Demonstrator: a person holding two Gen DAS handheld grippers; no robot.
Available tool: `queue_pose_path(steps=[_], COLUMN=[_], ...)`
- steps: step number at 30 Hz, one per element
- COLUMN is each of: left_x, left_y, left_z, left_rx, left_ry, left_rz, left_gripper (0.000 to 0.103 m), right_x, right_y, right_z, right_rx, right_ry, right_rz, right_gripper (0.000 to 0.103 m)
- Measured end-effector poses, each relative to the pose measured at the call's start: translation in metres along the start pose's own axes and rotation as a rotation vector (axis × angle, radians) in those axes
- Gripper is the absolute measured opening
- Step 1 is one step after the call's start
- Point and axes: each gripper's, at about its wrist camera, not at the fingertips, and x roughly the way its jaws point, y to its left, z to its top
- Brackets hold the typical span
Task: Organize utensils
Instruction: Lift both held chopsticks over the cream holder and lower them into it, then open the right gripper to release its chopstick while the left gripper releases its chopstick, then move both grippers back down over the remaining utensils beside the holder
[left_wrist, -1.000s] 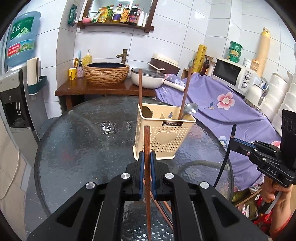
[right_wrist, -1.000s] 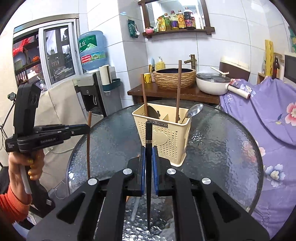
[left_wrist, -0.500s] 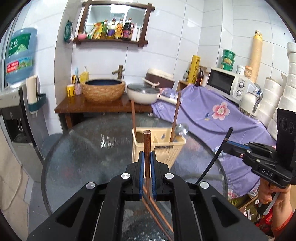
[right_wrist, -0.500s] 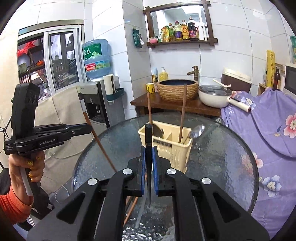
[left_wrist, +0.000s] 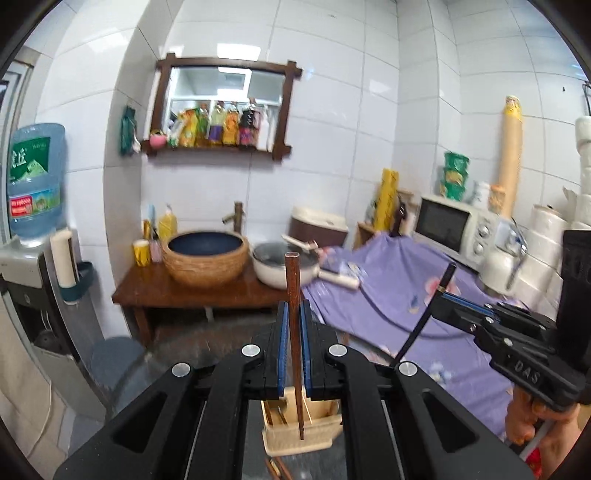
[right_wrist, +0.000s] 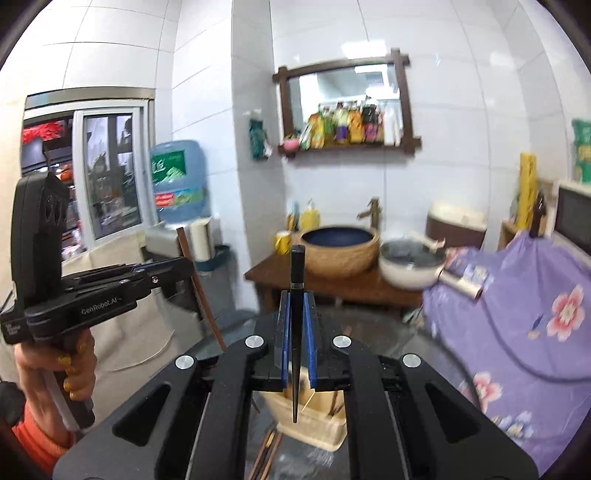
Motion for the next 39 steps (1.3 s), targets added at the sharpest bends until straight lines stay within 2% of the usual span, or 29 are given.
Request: queue_pose_path(steps=[4,7,13,18,24,25,31,32,34,35,36,37,38,39], left_x=[0.030,0.055,0.095,0.122,0.139,0.140,0.141,0.139,0.130,0.126,0.118,0.113,0.103,0.099], left_y=[0.001,0.003,0.011,0.022,0.027,0.026,0.025,0.025,0.024,0.023,0.021,0.020,0.019,0.019], left_z=[0.004,-0.010,-0.052,-0.090,-0.119,-0.121,-0.127,-0.128,-0.126,-0.125,-0.126,-0.126,-0.127,-0.128], left_rx=[-0.019,-0.027,-0.042,-0.069,-0.080,-0.077,-0.089,-0.090,-0.081,-0.074,-0.063,-0.058,-0.058,-0.060], left_ry=[0.014,0.042,0.110,0.191,0.250,0.253,0.264,0.259,0.241,0.231,0.218,0.209,0.190,0.181], left_rz=[0.016,0.035,0.075,0.072,0.068,0.070,0.061,0.061,0.057,0.056,0.055,0.056,0.061,0.066], left_gripper=[0.007,0.007,0.006,0.006,0.006,0.003,0.003,0.003,0.003,0.005,0.012,0.027,0.035,0.050], right_x=[0.024,0.047,0.086,0.107,0.120,0.122,0.122,0.121,0.115,0.111,0.106,0.101,0.094,0.088], right_y=[-0.006,-0.011,-0.025,-0.034,-0.041,-0.043,-0.047,-0.048,-0.047,-0.047,-0.046,-0.046,-0.045,-0.044], right_z=[0.003,-0.014,-0.058,-0.086,-0.108,-0.111,-0.114,-0.115,-0.115,-0.116,-0.116,-0.116,-0.116,-0.117], right_rx=[0.007,0.016,0.049,0.077,0.104,0.104,0.103,0.098,0.082,0.077,0.076,0.075,0.069,0.065], right_ry=[0.010,0.042,0.105,0.154,0.199,0.201,0.183,0.180,0.162,0.151,0.135,0.116,0.103,0.093], right_rz=[-0.045,-0.069,-0.086,-0.097,-0.097,-0.095,-0.096,-0.096,-0.105,-0.106,-0.103,-0.103,-0.108,-0.109], right_gripper=[0.008,0.008,0.008,0.008,0.008,0.008,0.008,0.009,0.018,0.032,0.042,0.044,0.044,0.044])
